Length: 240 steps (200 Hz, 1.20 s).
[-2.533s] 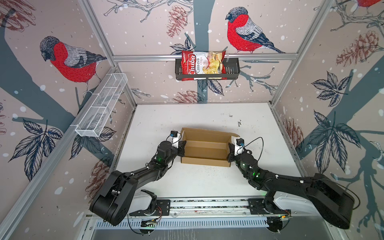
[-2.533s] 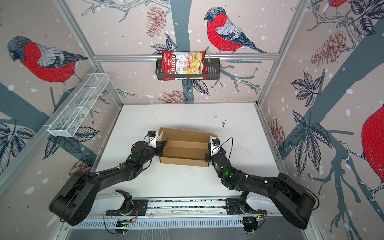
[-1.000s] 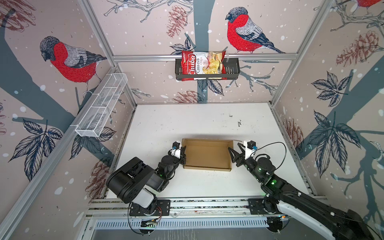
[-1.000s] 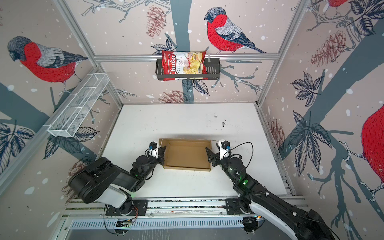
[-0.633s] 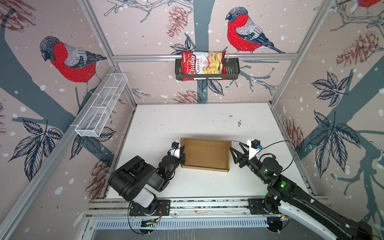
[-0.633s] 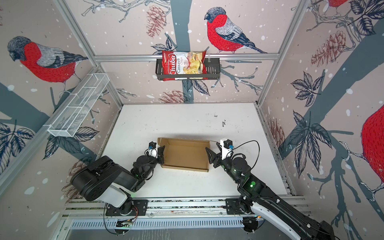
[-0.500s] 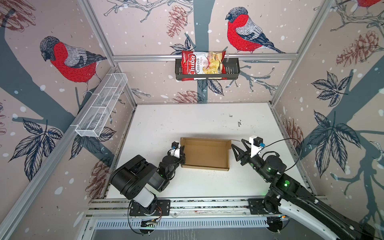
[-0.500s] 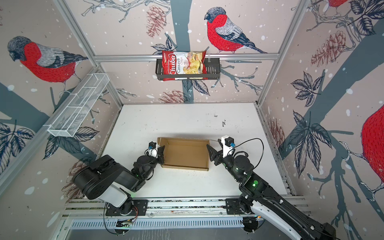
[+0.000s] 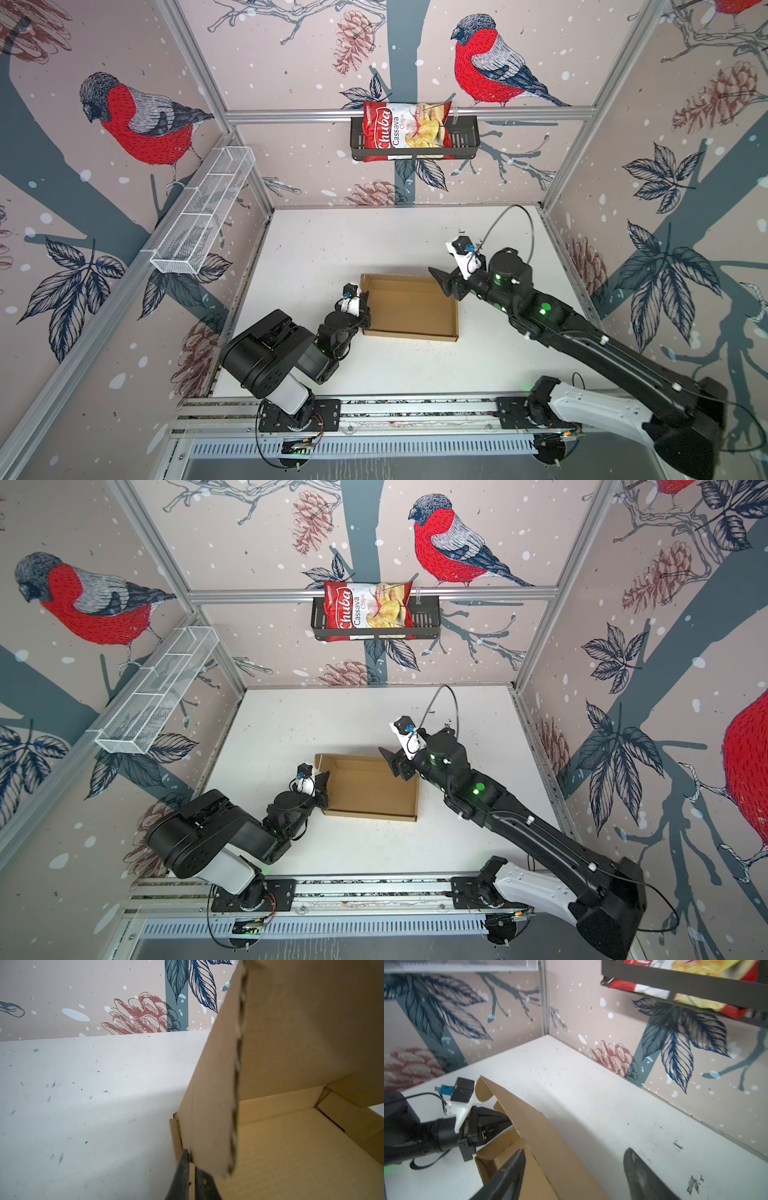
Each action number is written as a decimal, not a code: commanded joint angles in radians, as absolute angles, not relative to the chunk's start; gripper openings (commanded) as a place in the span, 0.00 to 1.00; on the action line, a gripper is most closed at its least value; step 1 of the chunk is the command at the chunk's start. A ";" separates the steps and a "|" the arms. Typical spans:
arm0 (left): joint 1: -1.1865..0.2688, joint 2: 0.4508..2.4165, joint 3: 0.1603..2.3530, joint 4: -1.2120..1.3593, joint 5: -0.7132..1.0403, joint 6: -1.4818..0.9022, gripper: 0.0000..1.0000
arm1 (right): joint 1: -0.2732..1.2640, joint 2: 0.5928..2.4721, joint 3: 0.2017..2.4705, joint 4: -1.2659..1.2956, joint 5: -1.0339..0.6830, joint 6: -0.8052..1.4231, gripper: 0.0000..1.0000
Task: Fold the paper box
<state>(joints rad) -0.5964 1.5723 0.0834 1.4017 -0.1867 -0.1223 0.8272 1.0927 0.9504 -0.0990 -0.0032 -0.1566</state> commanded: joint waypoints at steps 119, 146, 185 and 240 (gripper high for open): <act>-0.596 1.554 0.060 1.448 -0.192 -0.123 0.10 | 1.037 1.297 0.986 -0.227 0.315 -0.575 0.40; -0.597 1.522 0.048 1.432 -0.190 -0.134 0.12 | 1.070 1.293 0.934 -0.158 0.409 -0.616 0.31; -0.597 1.411 0.031 1.345 -0.182 -0.159 0.22 | 1.081 1.268 0.876 -0.092 0.451 -0.638 0.26; -0.613 1.134 0.030 1.044 -0.204 -0.203 0.34 | 1.087 1.300 0.844 -0.042 0.503 -0.656 0.20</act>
<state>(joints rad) -0.6109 1.2278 0.0315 1.1988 -0.1844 -0.1684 1.0813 1.2881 0.8547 -0.0883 0.4530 -0.6346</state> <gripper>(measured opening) 0.335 0.206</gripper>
